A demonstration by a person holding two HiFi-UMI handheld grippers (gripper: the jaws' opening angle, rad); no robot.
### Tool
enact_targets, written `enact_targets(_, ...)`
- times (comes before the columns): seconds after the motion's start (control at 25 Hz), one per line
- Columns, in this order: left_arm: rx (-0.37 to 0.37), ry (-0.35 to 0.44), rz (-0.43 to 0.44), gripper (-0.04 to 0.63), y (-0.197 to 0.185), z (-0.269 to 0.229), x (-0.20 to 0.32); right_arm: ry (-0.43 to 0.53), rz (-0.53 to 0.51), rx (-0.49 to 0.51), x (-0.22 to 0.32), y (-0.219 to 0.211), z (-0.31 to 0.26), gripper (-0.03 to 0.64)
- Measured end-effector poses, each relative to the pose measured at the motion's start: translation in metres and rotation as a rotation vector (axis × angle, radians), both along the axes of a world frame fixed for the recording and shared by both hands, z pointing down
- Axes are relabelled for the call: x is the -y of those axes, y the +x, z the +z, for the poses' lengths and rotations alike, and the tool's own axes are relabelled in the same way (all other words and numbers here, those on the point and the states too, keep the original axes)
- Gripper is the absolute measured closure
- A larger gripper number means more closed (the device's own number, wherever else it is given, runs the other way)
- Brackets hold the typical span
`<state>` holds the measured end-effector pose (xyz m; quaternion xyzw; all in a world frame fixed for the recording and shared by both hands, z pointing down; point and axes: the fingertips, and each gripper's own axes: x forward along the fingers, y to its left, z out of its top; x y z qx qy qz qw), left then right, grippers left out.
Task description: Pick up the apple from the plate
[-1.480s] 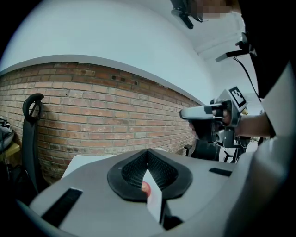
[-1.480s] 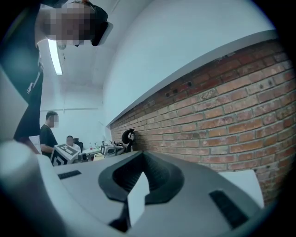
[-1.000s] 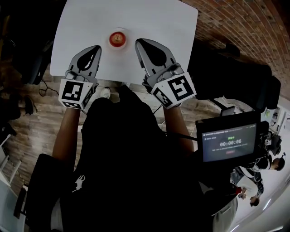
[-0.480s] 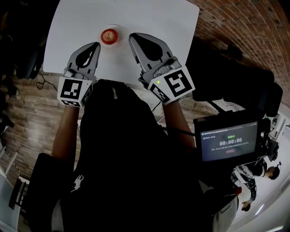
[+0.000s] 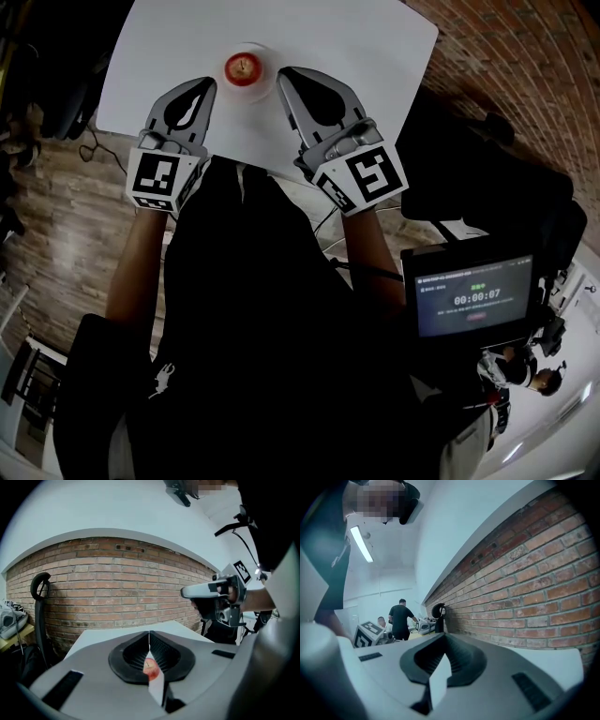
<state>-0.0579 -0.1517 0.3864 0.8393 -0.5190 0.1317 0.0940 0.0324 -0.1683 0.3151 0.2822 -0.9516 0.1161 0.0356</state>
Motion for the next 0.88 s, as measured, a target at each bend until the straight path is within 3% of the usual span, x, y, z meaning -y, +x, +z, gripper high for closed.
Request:
enact_targets(0.28,-0.005,-0.005,0.013,0.588,-0.026,0.023,-0.004,0.033,-0.005,-0.065,-0.003,-0.03,0.023,0.612)
enact_targets(0.88,0.002,-0.052,0.091,0.588,-0.004,0.056,0.003,-0.027,0.05,-0.124,0.0,-0.013,0.049,0.612)
